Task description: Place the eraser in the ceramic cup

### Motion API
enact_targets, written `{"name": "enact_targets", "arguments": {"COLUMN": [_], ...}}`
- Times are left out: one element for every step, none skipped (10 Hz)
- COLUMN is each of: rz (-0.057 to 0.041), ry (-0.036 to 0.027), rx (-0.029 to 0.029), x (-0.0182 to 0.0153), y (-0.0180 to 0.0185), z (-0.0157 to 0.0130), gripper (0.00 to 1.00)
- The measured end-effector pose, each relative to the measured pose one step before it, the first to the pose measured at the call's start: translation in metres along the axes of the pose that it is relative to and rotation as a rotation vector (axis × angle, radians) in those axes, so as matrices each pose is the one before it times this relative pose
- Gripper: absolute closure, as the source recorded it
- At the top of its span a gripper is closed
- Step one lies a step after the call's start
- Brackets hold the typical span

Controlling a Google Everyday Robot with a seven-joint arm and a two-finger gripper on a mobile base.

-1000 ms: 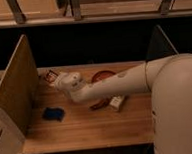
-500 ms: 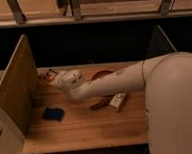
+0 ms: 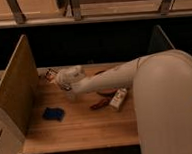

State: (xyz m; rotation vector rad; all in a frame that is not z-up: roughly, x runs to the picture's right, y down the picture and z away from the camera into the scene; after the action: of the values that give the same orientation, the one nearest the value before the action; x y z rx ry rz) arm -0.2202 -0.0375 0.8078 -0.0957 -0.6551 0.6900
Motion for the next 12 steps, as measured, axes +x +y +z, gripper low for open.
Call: {"name": "enact_targets", "arguments": {"rz": [-0.00004, 0.00031, -0.00012, 0.0001, 0.00013, 0.00007, 0.00013, 0.00013, 0.0, 0.00003, -0.00003, 0.0], "ry": [-0.00026, 0.00016, 0.00012, -0.00006, 0.00023, 0.00002, 0.00014, 0.00016, 0.00007, -0.00014, 0.00018, -0.00006], "rx": [0.00005, 0.00041, -0.00073, 0.00025, 0.00017, -0.00004, 0.00021, 0.00024, -0.0001, 0.00024, -0.00015, -0.00005], "x": [-0.00012, 0.00018, -0.00001, -0.00003, 0.00019, 0.00004, 0.00014, 0.00017, 0.00008, -0.00013, 0.00015, -0.00005], "y": [-0.00021, -0.00026, 0.00045, -0.00014, -0.0001, 0.0, -0.00014, -0.00017, 0.00005, -0.00011, 0.00008, 0.00003], "z": [-0.00018, -0.00013, 0.00021, -0.00006, -0.00003, -0.00002, -0.00006, -0.00008, -0.00003, -0.00007, 0.00005, -0.00001], "gripper": [0.82, 0.72, 0.62, 0.52, 0.42, 0.32, 0.25, 0.2, 0.2, 0.2, 0.2, 0.2]}}
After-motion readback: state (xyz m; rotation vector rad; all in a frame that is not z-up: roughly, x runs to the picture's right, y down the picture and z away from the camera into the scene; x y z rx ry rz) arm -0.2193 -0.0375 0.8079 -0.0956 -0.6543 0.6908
